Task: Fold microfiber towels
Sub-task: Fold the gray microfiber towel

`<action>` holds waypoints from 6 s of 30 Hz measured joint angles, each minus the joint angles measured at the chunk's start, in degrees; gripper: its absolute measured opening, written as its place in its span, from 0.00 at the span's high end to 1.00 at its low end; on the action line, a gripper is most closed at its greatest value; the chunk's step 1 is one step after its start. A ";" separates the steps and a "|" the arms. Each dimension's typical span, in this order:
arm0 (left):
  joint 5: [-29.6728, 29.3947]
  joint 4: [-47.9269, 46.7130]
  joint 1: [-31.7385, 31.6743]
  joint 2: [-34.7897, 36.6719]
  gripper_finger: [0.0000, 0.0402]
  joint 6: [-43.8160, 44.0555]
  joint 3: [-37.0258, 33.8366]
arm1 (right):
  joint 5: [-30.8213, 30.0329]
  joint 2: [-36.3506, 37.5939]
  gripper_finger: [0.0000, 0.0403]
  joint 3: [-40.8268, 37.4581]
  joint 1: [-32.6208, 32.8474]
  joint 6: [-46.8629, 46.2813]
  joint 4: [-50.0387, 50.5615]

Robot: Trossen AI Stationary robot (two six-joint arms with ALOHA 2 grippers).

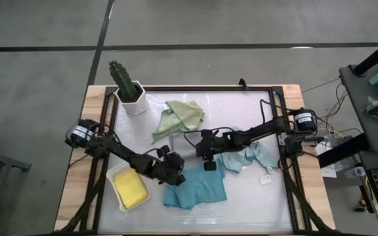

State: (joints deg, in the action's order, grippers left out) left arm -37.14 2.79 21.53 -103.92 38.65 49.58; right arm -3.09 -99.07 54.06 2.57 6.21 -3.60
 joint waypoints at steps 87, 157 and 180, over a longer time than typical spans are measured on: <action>7.37 -20.73 -1.67 10.18 1.00 -4.96 -0.48 | 3.66 10.00 0.46 -0.72 0.28 -4.70 13.66; 5.01 -2.75 -4.33 21.58 1.00 -15.07 -14.47 | 12.06 12.35 0.17 2.93 -4.24 1.97 15.03; 2.41 9.03 -7.21 21.58 1.00 -15.48 -23.20 | 27.84 -18.39 0.19 27.77 -15.74 18.45 8.55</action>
State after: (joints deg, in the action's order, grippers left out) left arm -34.73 11.83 14.32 -82.35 23.18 26.38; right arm 24.74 -117.46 81.84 -13.18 24.65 4.95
